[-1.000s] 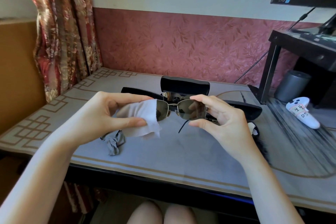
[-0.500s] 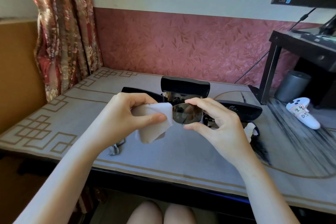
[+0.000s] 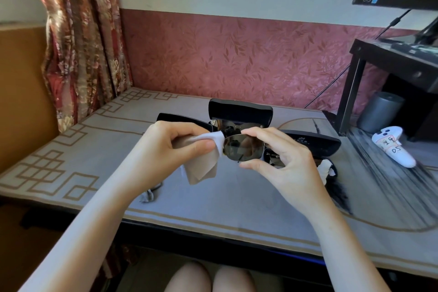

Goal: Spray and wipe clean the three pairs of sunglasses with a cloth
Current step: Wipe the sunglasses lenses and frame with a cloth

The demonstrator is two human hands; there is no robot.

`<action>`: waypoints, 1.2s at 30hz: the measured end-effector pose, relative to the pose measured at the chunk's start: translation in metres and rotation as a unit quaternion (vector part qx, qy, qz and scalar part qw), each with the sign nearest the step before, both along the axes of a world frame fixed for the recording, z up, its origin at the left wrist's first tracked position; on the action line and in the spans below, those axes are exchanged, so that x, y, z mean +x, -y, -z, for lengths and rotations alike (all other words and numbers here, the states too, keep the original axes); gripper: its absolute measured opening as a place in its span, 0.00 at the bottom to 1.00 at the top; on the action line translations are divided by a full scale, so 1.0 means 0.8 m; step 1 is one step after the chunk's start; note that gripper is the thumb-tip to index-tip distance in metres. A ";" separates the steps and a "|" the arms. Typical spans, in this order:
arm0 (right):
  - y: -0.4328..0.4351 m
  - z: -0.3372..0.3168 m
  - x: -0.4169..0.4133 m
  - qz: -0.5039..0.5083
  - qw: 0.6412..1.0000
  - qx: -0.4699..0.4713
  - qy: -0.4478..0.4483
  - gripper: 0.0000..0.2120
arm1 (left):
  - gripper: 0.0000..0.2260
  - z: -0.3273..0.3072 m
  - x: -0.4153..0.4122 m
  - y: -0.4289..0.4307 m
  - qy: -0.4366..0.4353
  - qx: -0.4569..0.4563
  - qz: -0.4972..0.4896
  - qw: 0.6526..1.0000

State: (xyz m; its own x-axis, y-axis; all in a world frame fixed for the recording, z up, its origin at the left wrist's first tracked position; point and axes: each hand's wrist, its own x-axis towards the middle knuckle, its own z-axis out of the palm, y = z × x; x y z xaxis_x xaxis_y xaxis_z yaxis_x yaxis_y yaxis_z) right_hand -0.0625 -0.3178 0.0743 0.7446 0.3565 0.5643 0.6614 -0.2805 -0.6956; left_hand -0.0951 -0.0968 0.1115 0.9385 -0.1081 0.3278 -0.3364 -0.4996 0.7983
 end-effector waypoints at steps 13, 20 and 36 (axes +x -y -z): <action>-0.003 0.001 0.001 -0.009 1.000 0.017 -0.009 0.21 | 0.13 0.001 0.001 0.002 -0.026 -0.022 -0.043 0.998; -0.002 0.001 0.000 -0.005 1.000 0.014 -0.011 0.21 | 0.10 -0.005 -0.002 0.001 -0.051 -0.036 -0.050 0.997; 0.001 0.000 -0.003 -0.009 0.999 0.037 -0.033 0.21 | 0.06 -0.013 -0.005 -0.016 -0.099 -0.050 0.031 0.993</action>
